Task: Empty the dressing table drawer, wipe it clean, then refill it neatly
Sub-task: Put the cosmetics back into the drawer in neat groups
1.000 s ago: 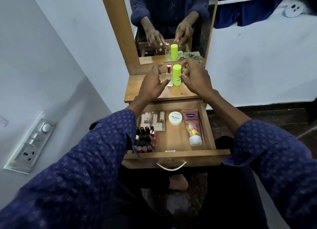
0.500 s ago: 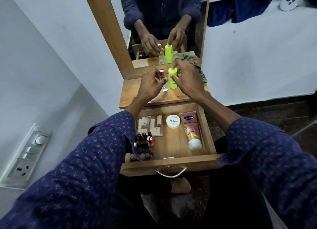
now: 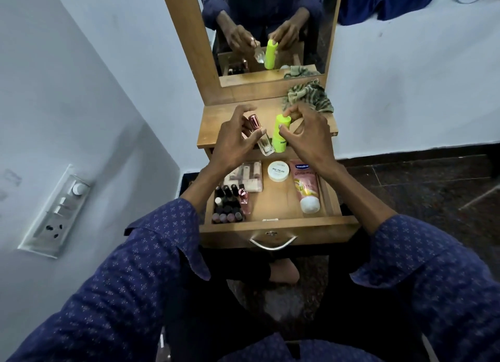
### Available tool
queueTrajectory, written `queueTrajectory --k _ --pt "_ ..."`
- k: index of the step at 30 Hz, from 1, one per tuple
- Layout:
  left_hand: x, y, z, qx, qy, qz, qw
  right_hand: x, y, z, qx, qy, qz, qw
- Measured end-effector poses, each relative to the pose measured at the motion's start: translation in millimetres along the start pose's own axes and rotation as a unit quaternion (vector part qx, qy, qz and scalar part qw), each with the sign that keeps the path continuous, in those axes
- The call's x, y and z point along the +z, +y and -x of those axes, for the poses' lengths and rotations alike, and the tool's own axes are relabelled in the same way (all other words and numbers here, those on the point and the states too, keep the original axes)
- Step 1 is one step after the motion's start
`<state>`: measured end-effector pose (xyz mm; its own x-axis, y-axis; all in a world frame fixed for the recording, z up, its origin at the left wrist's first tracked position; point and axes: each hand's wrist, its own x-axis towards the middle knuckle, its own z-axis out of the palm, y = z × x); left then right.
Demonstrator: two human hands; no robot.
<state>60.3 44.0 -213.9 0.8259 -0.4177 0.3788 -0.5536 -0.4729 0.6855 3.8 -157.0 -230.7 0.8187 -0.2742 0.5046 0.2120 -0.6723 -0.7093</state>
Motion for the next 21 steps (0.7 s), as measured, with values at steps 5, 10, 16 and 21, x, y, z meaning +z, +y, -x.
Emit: queueTrajectory --k 5,10,16,21 --pt "0.2 -0.8 46.7 0.009 -0.025 -0.007 1.000 4.7 -2.2 52.1 0.013 -0.057 0.001 0.998" --pt "-0.4 -3.8 80.8 0.011 -0.037 -0.024 0.999 12.0 2.5 87.1 0.019 -0.157 0.046 0.986" --pt "-4.3 -1.2 94.2 -0.002 -0.048 -0.009 0.999 15.9 9.0 97.3 0.037 -0.185 0.073 0.979" --pt "-6.5 -0.2 94.4 -0.029 -0.069 0.065 0.995 14.5 10.7 93.7 0.056 -0.212 0.080 0.972"
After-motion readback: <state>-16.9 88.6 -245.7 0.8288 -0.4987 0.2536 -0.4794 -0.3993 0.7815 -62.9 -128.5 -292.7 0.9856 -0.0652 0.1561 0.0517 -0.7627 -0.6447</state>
